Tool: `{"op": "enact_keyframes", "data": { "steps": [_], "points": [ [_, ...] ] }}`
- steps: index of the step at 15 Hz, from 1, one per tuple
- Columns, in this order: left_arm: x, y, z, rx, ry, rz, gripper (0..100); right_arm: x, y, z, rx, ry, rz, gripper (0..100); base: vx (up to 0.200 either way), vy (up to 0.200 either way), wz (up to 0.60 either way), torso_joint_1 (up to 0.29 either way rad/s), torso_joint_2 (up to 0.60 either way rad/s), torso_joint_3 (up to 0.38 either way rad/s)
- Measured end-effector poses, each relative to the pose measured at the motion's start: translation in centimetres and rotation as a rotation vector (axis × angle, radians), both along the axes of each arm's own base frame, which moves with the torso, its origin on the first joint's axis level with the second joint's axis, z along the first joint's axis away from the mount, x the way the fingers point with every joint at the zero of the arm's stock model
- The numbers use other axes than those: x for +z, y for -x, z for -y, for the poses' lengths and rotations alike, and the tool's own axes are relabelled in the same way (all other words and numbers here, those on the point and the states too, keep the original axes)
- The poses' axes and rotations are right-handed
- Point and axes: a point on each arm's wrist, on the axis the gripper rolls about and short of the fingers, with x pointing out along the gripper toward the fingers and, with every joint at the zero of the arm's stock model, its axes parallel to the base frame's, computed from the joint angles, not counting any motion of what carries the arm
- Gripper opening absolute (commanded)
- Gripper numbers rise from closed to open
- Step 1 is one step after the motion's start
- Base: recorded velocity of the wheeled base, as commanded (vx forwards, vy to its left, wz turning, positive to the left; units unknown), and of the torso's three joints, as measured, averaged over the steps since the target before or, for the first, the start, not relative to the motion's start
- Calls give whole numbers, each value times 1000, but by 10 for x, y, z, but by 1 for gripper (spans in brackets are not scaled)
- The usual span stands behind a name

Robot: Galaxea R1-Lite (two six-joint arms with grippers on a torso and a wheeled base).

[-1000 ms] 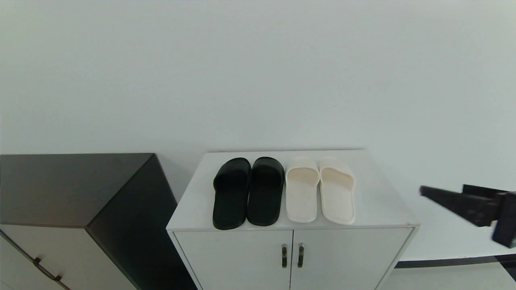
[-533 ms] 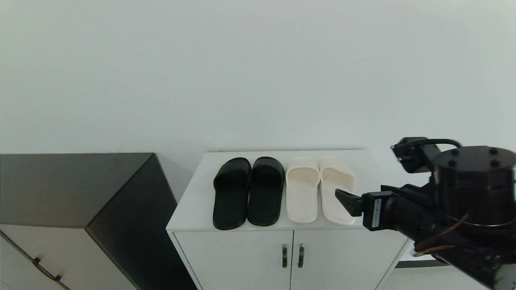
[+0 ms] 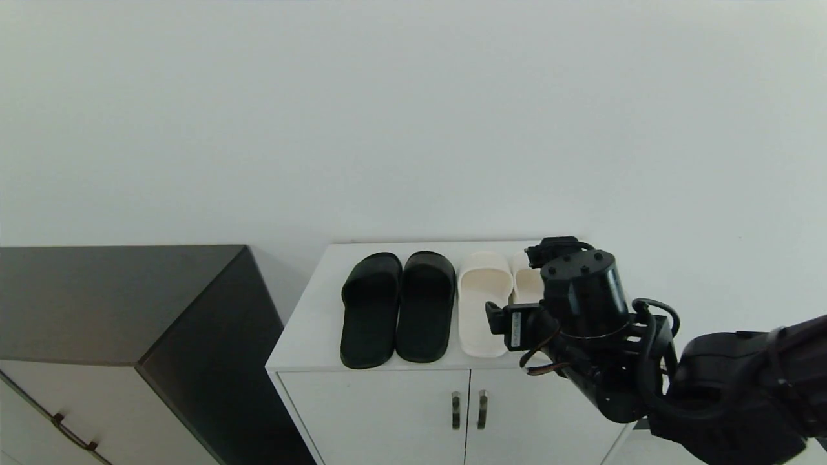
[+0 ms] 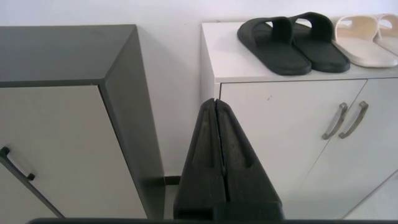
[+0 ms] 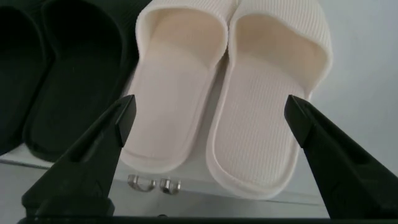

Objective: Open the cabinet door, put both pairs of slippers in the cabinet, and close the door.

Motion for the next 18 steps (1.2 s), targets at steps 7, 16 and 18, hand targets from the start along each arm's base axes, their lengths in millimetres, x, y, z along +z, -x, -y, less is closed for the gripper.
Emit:
{"op": "enact_keyframes", "data": {
  "steps": [7, 16, 18],
  "points": [
    [0, 0, 0, 0, 0, 0, 0, -22, -36, -21, -69, 9, 23, 100, 0, 0, 0, 0, 0, 0],
    [0, 0, 0, 0, 0, 0, 0, -31, -79, -22, -134, 17, 55, 100, 0, 0, 0, 0, 0, 0],
    [0, 0, 0, 0, 0, 0, 0, -36, -83, -24, -136, 22, 50, 100, 0, 0, 0, 0, 0, 0]
  ]
}}
